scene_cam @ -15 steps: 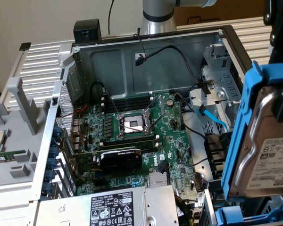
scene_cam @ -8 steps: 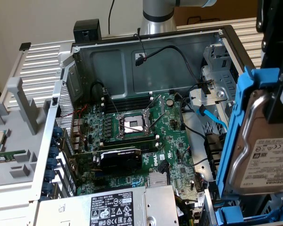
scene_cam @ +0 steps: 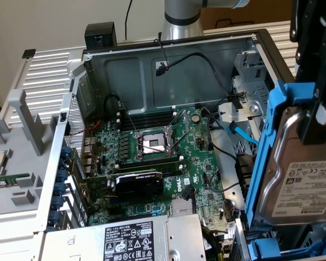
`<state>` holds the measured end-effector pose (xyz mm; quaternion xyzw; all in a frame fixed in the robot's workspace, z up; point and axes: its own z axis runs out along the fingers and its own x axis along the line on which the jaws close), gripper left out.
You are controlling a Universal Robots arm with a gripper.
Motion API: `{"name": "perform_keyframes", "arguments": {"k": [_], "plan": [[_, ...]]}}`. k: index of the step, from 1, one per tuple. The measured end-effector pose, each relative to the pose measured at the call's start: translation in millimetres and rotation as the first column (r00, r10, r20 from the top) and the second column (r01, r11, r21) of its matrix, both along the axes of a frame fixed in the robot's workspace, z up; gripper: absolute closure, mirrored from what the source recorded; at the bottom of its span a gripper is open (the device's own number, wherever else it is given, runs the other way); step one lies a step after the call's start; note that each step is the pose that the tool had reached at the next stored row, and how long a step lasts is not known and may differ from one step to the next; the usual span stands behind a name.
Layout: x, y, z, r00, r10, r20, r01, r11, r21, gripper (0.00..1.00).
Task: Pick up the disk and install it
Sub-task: 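Insert the disk into the insertion slot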
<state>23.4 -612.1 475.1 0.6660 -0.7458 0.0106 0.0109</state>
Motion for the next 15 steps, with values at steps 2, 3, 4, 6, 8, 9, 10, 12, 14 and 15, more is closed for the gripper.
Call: {"name": "perform_keyframes", "arguments": {"k": [2, 3, 4, 6, 8, 9, 10, 12, 14, 15], "plan": [[0.1, 0.8, -0.8, 1.0000, 0.000, -0.0003, 0.000, 1.0000, 0.0001, 0.63], [0.1, 1.3, -1.0, 1.0000, 0.000, -0.0003, 0.000, 1.0000, 0.0001, 0.63], [0.0, 1.7, -1.2, 1.0000, 0.001, -0.0003, -0.001, 1.0000, 0.0003, 0.63], [0.0, 2.1, -1.6, 1.0000, 0.003, -0.0003, -0.003, 1.0000, 0.0006, 0.63], [0.0, 2.2, -1.5, 1.0000, 0.009, -0.0003, -0.009, 1.0000, 0.0009, 0.63], [0.0, 2.3, -1.5, 0.9999, 0.013, -0.0003, -0.013, 0.9999, 0.0012, 0.63], [0.0, 2.4, -1.5, 0.9999, 0.016, -0.0003, -0.016, 0.9999, 0.0014, 0.63], [0.0, 2.4, -1.5, 0.9997, 0.025, -0.0002, -0.025, 0.9997, 0.0023, 0.63], [0.0, 2.4, -1.5, 0.9994, 0.036, -0.0002, -0.036, 0.9994, 0.0026, 0.63], [0.0, 2.4, -1.5, 0.9991, 0.041, -0.0003, -0.041, 0.9991, 0.0027, 0.63]]}}
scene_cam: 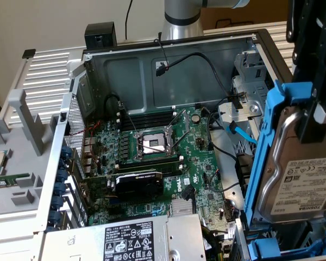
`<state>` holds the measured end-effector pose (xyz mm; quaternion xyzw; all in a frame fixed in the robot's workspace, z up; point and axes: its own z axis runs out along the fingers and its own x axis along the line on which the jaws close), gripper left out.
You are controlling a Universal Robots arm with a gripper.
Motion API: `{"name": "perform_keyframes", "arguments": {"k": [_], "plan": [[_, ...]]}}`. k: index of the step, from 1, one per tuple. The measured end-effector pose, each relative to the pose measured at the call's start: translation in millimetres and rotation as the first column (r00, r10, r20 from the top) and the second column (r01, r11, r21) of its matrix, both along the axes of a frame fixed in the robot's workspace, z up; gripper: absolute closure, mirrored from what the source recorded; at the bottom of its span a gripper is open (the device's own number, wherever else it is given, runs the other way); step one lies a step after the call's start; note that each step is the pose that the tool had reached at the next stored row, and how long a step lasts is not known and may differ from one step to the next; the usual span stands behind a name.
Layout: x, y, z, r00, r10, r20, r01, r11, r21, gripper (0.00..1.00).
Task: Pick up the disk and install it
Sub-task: 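Insert the disk into the insertion slot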
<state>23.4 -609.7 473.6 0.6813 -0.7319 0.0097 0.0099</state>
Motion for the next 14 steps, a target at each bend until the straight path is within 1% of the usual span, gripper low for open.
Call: {"name": "perform_keyframes", "arguments": {"k": [3, 14], "plan": [[0.0, 0.0, -0.1, 0.9998, 0.019, 0.0001, -0.019, 0.9998, 0.0004, 0.63], [0.0, 0.1, -0.1, 0.9994, 0.035, 0.0001, -0.035, 0.9994, 0.0006, 0.63]]}}
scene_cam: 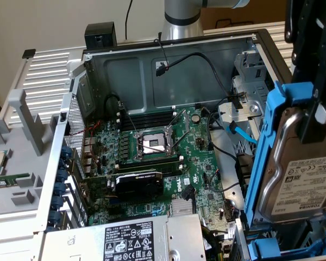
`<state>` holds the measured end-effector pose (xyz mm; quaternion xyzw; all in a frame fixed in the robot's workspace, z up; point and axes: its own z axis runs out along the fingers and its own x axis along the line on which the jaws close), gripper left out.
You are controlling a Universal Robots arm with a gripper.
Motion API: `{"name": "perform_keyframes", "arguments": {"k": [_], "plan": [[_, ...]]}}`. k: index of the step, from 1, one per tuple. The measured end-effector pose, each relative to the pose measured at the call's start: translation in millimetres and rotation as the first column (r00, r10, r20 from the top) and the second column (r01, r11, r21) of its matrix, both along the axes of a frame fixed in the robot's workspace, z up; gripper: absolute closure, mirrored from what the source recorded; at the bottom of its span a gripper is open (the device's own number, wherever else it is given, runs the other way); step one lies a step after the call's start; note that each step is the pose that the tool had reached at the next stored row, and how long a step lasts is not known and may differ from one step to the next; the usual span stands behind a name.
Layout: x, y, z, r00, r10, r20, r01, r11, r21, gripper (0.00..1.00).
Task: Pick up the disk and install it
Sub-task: 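Insert the disk into the insertion slot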
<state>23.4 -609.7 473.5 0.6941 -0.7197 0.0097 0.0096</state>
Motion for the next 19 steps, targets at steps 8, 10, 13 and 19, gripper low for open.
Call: {"name": "perform_keyframes", "arguments": {"k": [8, 10, 13, 19], "plan": [[0.0, -0.2, -3.0, 0.9999, 0.010, 0.0000, -0.010, 0.9999, 0.0072, 0.63], [0.0, -0.2, -4.0, 0.9999, 0.012, 0.0000, -0.012, 0.9999, 0.0075, 0.63], [0.0, -0.3, -4.8, 0.9999, 0.014, 0.0000, -0.014, 0.9999, 0.0079, 0.63], [0.1, -0.4, -7.2, 0.9998, 0.018, 0.0001, -0.018, 0.9998, 0.0087, 0.63]]}}
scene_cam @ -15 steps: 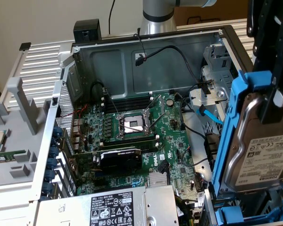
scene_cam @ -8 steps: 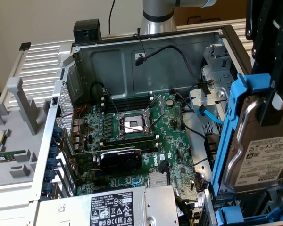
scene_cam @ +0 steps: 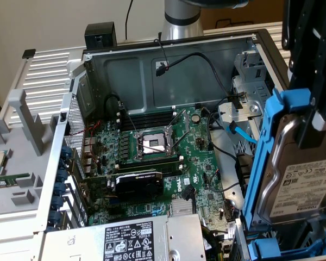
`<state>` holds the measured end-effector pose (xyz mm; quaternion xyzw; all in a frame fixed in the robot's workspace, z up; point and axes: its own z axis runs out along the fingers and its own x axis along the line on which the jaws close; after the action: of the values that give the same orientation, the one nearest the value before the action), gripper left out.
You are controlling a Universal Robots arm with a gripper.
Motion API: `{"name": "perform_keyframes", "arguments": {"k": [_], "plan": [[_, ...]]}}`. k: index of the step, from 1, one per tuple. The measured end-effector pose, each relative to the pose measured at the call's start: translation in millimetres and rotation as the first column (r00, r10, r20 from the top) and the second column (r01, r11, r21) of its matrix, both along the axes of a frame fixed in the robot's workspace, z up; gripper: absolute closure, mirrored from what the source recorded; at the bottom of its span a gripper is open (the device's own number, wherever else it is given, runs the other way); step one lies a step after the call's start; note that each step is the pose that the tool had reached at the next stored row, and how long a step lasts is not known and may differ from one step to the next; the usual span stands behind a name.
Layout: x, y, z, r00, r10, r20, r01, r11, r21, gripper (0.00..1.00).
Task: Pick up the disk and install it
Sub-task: 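Insert the disk into the insertion slot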
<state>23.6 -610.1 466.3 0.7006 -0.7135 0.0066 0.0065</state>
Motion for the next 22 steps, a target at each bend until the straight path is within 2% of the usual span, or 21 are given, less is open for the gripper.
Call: {"name": "perform_keyframes", "arguments": {"k": [14, 17, 22], "plan": [[0.3, -0.1, -7.5, 1.0000, 0.009, 0.0000, -0.009, 1.0000, 0.0008, 0.63], [0.3, -0.1, -8.7, 0.9999, 0.011, 0.0000, -0.011, 0.9999, 0.0034, 0.63], [0.3, -0.1, -9.3, 0.9999, 0.013, 0.0001, -0.013, 0.9998, 0.0117, 0.63]]}}
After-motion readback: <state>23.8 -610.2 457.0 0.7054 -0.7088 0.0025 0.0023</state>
